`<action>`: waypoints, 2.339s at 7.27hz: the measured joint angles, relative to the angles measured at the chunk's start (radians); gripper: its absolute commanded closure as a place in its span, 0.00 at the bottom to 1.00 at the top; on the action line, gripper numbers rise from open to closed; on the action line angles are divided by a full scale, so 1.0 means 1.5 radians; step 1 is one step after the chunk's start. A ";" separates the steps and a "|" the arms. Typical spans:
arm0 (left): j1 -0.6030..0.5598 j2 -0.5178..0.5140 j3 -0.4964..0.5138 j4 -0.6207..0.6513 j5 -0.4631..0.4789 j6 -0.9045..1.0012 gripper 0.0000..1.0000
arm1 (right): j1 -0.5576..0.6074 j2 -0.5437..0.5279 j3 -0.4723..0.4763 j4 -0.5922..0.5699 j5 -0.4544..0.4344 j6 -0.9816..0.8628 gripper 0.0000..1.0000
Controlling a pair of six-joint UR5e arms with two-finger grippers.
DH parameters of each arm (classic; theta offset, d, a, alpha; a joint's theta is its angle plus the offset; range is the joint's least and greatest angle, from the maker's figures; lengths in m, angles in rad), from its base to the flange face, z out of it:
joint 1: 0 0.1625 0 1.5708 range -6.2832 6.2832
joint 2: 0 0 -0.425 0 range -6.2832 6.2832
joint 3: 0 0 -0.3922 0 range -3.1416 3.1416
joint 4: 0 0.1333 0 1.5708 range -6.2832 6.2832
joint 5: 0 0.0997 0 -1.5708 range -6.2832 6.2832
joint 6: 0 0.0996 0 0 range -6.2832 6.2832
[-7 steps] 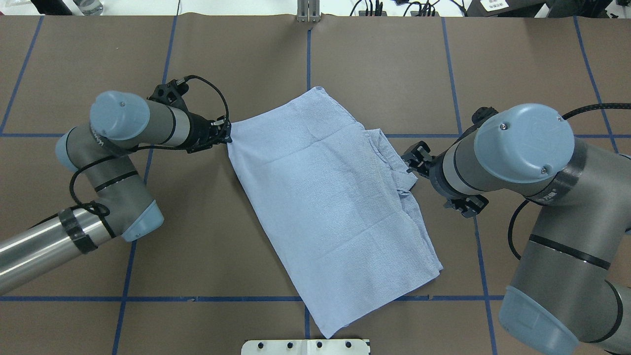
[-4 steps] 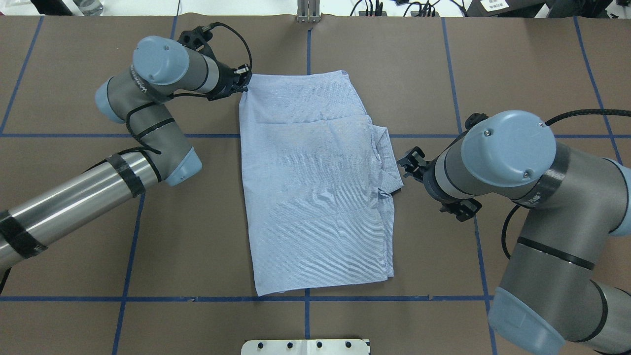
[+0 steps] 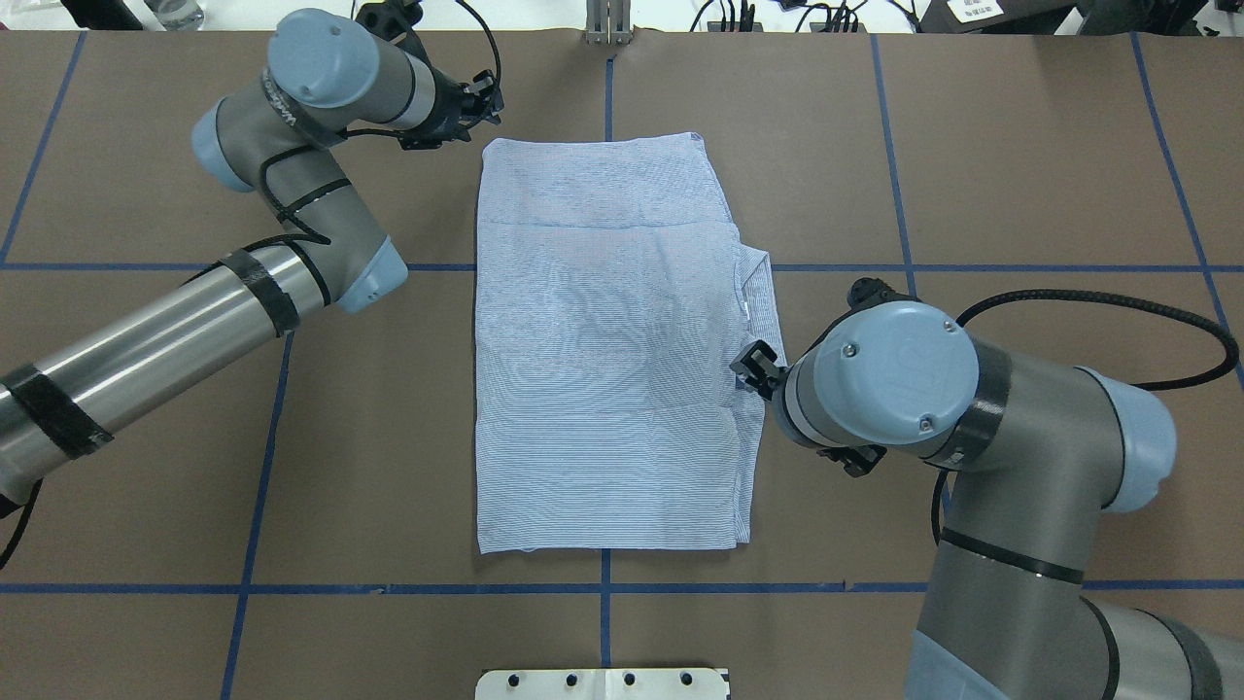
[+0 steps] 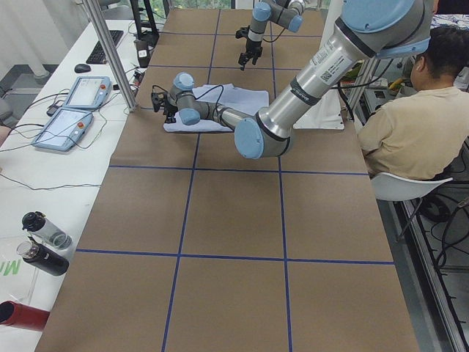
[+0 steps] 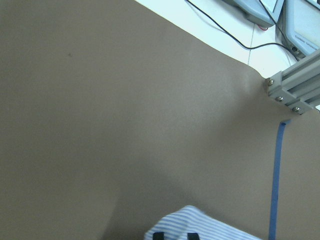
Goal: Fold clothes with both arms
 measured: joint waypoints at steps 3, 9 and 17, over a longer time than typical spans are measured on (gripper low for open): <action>-0.038 0.119 -0.151 0.005 -0.090 0.001 0.44 | -0.103 -0.013 -0.065 0.102 -0.097 0.177 0.00; -0.039 0.139 -0.170 0.005 -0.093 -0.001 0.43 | -0.141 -0.042 -0.120 0.214 -0.135 0.296 0.02; -0.040 0.140 -0.172 0.005 -0.092 -0.005 0.43 | -0.144 -0.038 -0.111 0.208 -0.133 0.298 1.00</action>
